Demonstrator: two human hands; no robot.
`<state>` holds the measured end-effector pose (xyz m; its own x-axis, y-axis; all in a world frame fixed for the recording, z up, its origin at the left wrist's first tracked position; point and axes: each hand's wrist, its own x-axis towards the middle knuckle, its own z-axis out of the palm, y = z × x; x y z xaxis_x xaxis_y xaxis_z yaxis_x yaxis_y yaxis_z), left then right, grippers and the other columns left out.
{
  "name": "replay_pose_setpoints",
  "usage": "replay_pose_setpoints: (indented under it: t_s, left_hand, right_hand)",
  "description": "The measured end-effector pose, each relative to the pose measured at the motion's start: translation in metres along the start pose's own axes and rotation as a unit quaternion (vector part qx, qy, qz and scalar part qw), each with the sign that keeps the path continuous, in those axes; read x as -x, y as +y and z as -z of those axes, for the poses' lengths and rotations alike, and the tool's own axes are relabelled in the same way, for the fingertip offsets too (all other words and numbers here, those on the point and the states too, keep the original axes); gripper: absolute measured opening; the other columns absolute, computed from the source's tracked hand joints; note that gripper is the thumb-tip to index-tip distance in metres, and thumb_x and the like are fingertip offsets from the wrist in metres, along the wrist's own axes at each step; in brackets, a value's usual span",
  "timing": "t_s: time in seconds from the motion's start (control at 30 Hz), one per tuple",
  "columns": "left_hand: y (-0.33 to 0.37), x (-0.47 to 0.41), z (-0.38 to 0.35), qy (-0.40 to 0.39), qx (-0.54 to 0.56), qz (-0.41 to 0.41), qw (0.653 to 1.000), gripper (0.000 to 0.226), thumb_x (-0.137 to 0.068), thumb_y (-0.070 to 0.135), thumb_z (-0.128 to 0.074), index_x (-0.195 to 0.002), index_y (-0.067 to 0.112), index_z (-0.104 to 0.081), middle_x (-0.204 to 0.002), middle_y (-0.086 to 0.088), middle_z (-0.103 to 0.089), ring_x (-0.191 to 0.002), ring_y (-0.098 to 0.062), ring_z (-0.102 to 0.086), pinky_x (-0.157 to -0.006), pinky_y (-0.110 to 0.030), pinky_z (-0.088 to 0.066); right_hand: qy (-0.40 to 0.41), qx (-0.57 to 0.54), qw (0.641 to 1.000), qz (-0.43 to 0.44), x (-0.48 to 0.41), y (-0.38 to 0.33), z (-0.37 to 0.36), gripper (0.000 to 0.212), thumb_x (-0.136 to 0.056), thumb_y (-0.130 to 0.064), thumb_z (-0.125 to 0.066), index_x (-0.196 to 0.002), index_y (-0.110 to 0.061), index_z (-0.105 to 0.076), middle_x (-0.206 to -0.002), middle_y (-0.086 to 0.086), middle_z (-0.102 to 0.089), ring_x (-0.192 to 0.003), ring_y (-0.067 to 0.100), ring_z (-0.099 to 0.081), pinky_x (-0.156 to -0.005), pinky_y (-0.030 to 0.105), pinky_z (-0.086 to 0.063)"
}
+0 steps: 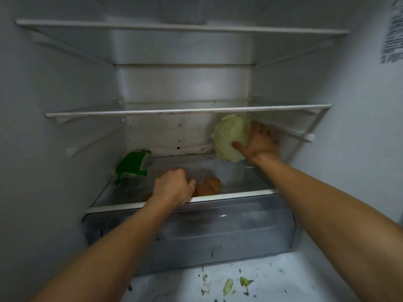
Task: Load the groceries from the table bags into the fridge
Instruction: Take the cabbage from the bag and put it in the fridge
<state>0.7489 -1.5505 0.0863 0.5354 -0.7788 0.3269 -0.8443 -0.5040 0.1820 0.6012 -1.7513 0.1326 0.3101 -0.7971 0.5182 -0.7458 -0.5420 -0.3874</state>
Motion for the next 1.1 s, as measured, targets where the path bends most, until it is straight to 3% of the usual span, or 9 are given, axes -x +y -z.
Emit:
replay_pose_setpoints:
  t_s: [0.1,0.3,0.47,0.6,0.83,0.97,1.1]
  left_hand:
    - [0.002,0.005,0.005,0.015,-0.005,0.0,1.0,0.034,-0.092,0.045,-0.046,-0.104,0.017,-0.059,-0.109,-0.01,-0.063,-0.097,-0.028,-0.058,-0.079,-0.038,-0.044]
    - [0.012,0.041,0.022,0.08,-0.074,-0.038,0.993,0.031,-0.089,0.038,-0.05,-0.107,0.013,-0.059,-0.114,-0.014,-0.06,-0.106,-0.034,-0.056,-0.085,-0.039,-0.044]
    - [0.027,0.104,0.037,0.139,-0.081,-0.066,0.985,0.03,-0.089,0.033,-0.049,-0.108,0.012,-0.056,-0.112,-0.012,-0.058,-0.104,-0.033,-0.055,-0.078,-0.038,-0.044]
    - [0.027,0.181,0.042,0.159,-0.102,-0.052,0.981,0.024,-0.09,0.028,-0.048,-0.105,0.011,-0.057,-0.108,-0.011,-0.058,-0.102,-0.032,-0.054,-0.07,-0.038,-0.042]
    - [0.019,0.368,0.026,0.076,-0.122,0.05,0.988,0.024,-0.093,0.026,-0.045,-0.109,0.011,-0.055,-0.109,-0.01,-0.059,-0.099,-0.032,-0.056,-0.066,-0.036,-0.038]
    - [0.006,0.466,0.036,0.032,-0.139,0.121,0.982,0.022,-0.091,0.031,-0.045,-0.103,0.014,-0.054,-0.108,-0.009,-0.06,-0.1,-0.032,-0.058,-0.067,-0.037,-0.04]
    - [-0.018,0.568,0.057,-0.002,-0.168,0.194,0.966,0.028,-0.09,0.031,-0.047,-0.111,0.015,-0.057,-0.115,-0.007,-0.061,-0.105,-0.031,-0.058,-0.071,-0.037,-0.043]
  right_hand:
    - [0.016,0.01,0.999,0.04,0.029,0.003,0.018,0.076,-0.083,-0.057,-0.06,-0.143,-0.019,-0.035,-0.146,0.013,-0.039,-0.127,0.036,-0.042,-0.101,0.043,-0.039]
    - [0.006,0.038,0.992,0.122,0.096,-0.01,0.057,0.051,-0.087,-0.044,-0.059,-0.13,-0.017,-0.054,-0.129,0.014,-0.055,-0.118,0.034,-0.05,-0.091,0.041,-0.045]
    - [0.013,0.056,0.971,0.233,0.155,-0.015,0.069,0.038,-0.091,-0.037,-0.052,-0.119,-0.014,-0.062,-0.117,0.01,-0.06,-0.111,0.031,-0.054,-0.085,0.041,-0.043]
    - [0.007,0.043,0.944,0.328,0.216,-0.003,0.069,0.028,-0.087,-0.03,-0.059,-0.106,-0.01,-0.066,-0.103,0.013,-0.063,-0.099,0.035,-0.059,-0.078,0.042,-0.044]
    - [-0.077,0.007,0.906,0.415,0.359,0.012,0.079,0.036,-0.093,-0.033,-0.049,-0.121,-0.013,-0.058,-0.119,0.008,-0.058,-0.109,0.028,-0.054,-0.088,0.039,-0.039]
    - [-0.131,-0.023,0.86,0.492,0.441,-0.005,0.09,0.037,-0.094,-0.033,-0.049,-0.124,-0.015,-0.058,-0.12,0.008,-0.059,-0.108,0.027,-0.054,-0.091,0.039,-0.041]
    - [-0.15,-0.023,0.81,0.566,0.525,-0.04,0.103,0.032,-0.091,-0.032,-0.051,-0.115,-0.013,-0.061,-0.112,0.009,-0.06,-0.103,0.028,-0.056,-0.083,0.04,-0.042]
